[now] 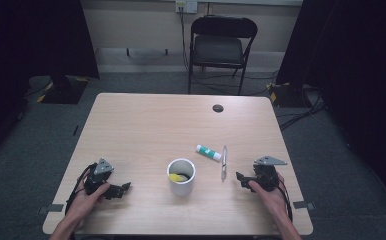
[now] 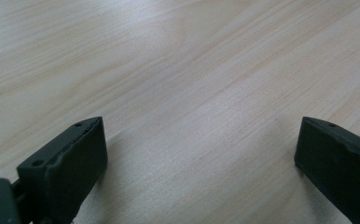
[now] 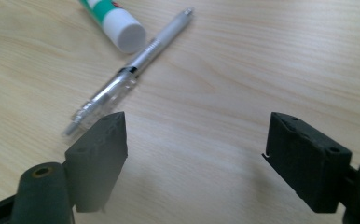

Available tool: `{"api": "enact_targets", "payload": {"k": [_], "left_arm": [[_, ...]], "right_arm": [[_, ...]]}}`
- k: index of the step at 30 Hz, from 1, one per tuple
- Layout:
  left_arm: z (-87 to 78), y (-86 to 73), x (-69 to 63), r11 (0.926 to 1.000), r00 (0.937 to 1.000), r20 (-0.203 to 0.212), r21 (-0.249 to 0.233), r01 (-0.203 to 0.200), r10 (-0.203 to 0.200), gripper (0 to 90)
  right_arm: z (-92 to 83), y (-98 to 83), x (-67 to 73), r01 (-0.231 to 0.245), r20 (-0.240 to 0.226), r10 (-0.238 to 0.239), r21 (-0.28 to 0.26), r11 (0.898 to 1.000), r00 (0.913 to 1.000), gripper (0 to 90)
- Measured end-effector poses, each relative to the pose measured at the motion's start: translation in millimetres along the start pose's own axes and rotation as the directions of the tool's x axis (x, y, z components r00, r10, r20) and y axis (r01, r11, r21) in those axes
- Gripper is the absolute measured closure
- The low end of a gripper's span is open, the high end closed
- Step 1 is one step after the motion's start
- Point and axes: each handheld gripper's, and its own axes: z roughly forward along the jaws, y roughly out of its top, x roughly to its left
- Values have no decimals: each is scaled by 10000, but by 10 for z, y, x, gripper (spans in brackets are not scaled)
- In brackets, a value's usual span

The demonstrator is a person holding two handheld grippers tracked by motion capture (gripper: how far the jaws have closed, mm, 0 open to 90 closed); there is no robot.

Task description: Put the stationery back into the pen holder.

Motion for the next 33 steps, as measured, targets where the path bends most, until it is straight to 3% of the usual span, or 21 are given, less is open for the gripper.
{"api": "enact_targets", "payload": {"k": [4,6,11,13,15,18,24,33], "left_arm": [[9,9,2,9999,9999,22,57,-102,102,0],[9,9,2,9999,9999,24,58,-108,108,0],[9,9,3,9999,9999,25,57,-117,117,0],[9,9,2,9999,9999,31,55,-107,107,0],[8,9,3,9999,9999,22,65,-122,122,0],[9,9,2,9999,9999,29,53,-107,107,0],[9,9,2,9999,9999,28,52,-107,106,0],[9,9,3,9999,9999,29,62,-123,123,0]], "right_arm": [[-49,143,57,76,-131,-81,-418,9991,9999,266],[-53,234,91,42,-416,-63,-494,9988,9991,310],[91,353,181,330,-608,-340,-172,9993,9976,383],[156,383,207,374,-688,-392,-280,9989,9969,429],[238,387,250,677,-653,-680,-63,9977,9955,457],[302,349,284,796,-658,-810,-230,9966,9945,485],[389,305,314,857,-981,-842,109,9963,9916,497],[415,287,276,694,-668,-664,446,9966,9956,543]]}}
